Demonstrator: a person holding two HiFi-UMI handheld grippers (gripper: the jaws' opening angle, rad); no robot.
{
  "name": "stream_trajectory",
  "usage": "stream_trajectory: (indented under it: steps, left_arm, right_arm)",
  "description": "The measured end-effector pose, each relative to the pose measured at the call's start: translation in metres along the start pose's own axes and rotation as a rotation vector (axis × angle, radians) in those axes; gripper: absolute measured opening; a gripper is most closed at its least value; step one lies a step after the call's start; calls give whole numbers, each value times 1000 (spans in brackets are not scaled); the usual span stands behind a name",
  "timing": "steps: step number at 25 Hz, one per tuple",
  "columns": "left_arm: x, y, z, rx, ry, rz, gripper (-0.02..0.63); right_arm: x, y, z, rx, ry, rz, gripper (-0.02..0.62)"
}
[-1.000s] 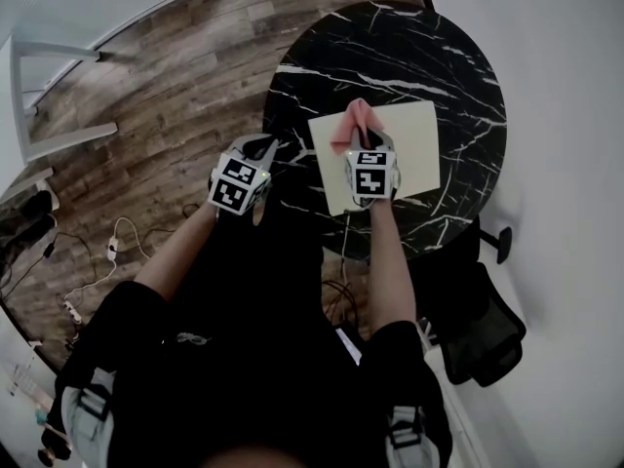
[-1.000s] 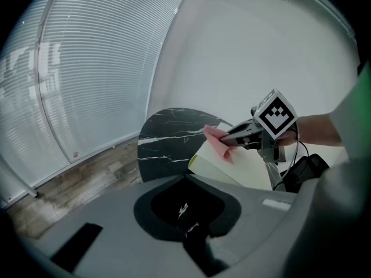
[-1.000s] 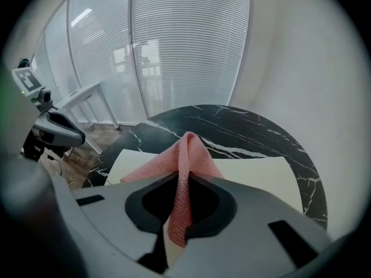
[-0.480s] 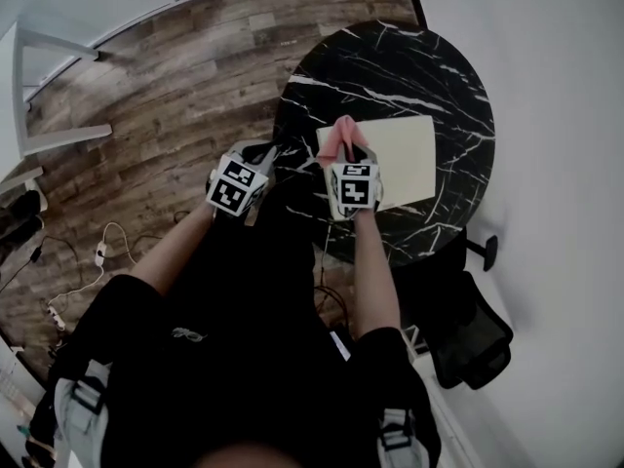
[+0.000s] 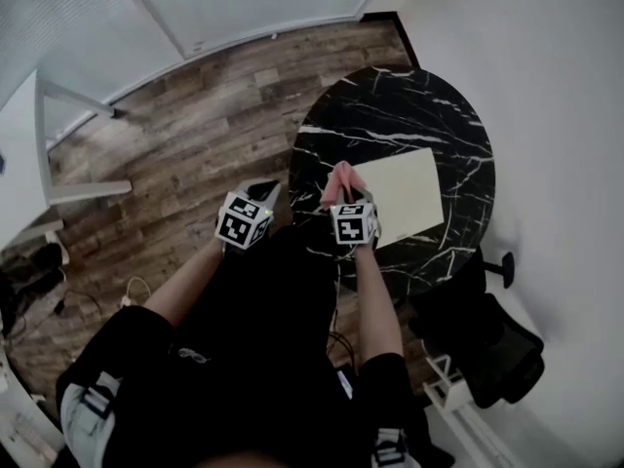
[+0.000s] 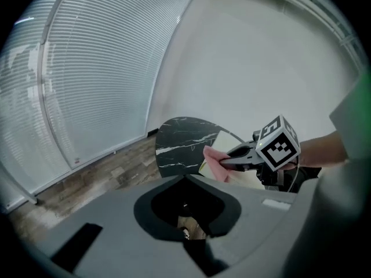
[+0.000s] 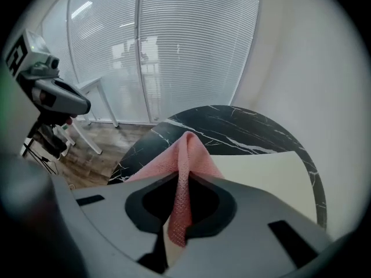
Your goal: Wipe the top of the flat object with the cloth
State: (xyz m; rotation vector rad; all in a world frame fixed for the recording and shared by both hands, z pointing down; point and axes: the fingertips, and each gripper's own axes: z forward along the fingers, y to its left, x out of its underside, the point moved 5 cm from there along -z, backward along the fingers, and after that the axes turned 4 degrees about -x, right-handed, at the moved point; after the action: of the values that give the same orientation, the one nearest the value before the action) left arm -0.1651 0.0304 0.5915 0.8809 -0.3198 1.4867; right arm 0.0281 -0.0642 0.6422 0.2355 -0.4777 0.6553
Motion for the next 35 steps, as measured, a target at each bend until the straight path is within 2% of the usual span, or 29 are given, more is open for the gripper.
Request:
stream_trajectory:
  steps: [3, 7, 9, 14, 19, 23, 27, 33, 35]
  left_arm:
    - [-7, -5, 10, -4, 19, 20, 0]
    - [-18, -33, 20, 19, 32, 26, 0]
    - [-26, -47, 26, 46, 48, 65, 0]
    - [-49, -72, 49, 63, 81, 161, 0]
    - [-70, -97, 72, 102, 78, 224, 0]
    - [-73, -107, 76, 170, 103, 310, 0]
    - [-84, -110, 81, 250, 111, 364, 0]
    - [-107, -102, 50, 378, 27, 523, 0]
    - [-108, -94, 31, 428, 1, 548, 0]
  right_arm:
    - [1, 1, 5, -36, -26, 18, 20]
    - [7, 2, -8, -101, -90, 31, 21]
    - [7, -7, -23, -100, -139, 118, 21]
    - [9, -31, -58, -87, -334, 352, 21]
    - [9, -42, -69, -83, -448, 469, 21]
    - [14, -42, -75, -27, -475, 551, 21]
    - [18, -40, -86, 66, -511, 625, 21]
    - [16, -17, -104, 284, -555, 731, 20]
    - [11, 2, -113, 343, -562, 743, 20]
